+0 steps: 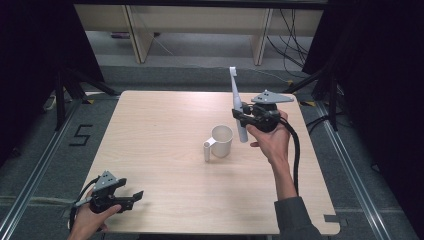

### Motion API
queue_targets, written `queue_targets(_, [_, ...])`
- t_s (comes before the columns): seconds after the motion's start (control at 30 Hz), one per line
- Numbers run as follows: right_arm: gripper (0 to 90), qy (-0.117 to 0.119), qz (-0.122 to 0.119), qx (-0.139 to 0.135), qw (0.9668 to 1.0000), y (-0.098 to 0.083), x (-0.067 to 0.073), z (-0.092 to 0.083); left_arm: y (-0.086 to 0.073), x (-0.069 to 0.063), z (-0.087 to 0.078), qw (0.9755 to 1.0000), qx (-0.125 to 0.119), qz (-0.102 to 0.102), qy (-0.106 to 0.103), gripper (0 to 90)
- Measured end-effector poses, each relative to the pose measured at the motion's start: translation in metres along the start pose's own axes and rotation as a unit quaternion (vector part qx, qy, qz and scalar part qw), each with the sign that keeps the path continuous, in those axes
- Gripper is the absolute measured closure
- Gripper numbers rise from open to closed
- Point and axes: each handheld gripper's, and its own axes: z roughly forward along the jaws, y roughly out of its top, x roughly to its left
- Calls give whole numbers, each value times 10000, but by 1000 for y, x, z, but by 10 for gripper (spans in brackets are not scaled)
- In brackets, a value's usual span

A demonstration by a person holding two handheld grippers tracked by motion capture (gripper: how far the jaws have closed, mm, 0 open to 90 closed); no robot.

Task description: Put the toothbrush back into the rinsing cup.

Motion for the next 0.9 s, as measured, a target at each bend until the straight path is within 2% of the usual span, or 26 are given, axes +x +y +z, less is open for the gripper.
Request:
queue_targets(0.17, [672,111,96,-35,9999,5,9,17,0,1,0,10000,21,17,-17,164])
queue_targets(0.23, [672,136,34,-14,9999,8,11,23,-1,0,1,10000,-35,-3,-3,164])
queue_targets(0.27, [672,122,16,-7,9999,10,12,27,-1,-2,2,9999,-123,-108,-12,164])
queue_targets(0.3, [672,128,-29,-10,9999,11,13,30,-1,-1,2,9999,-118,-91,-16,164])
queue_targets(0.43, [672,190,37,-27,9998,12,18,45,-1,-2,0,9999,-83,-122,31,164])
queue_targets(0.47, [672,192,-16,-16,9998,12,17,48,-1,-1,0,9998,-112,-136,-22,164])
queue_targets(0.5, [672,198,85,7,9998,12,20,52,-1,-1,0,9998,-116,-142,-18,164])
queue_targets(0.53, [672,242,60,32,9997,12,19,54,-1,0,0,9999,-106,-102,-20,164])
queue_targets(0.6, [672,174,37,48,9998,12,20,59,-1,-1,-1,9999,-101,-114,-12,164])
queue_targets(0.67, [672,223,101,93,9997,11,22,64,-2,-1,0,9997,-196,-131,-3,164])
queue_targets(0.73, [672,192,38,99,9998,10,21,67,-1,-1,-1,9998,-159,-136,-16,164])
queue_targets(0.87, [672,185,141,154,9996,7,20,73,-1,-1,-1,9998,-137,-114,-18,164])
queue_targets(0.9, [672,133,27,133,9998,6,18,74,-2,-1,-1,9998,-161,-128,-6,164])
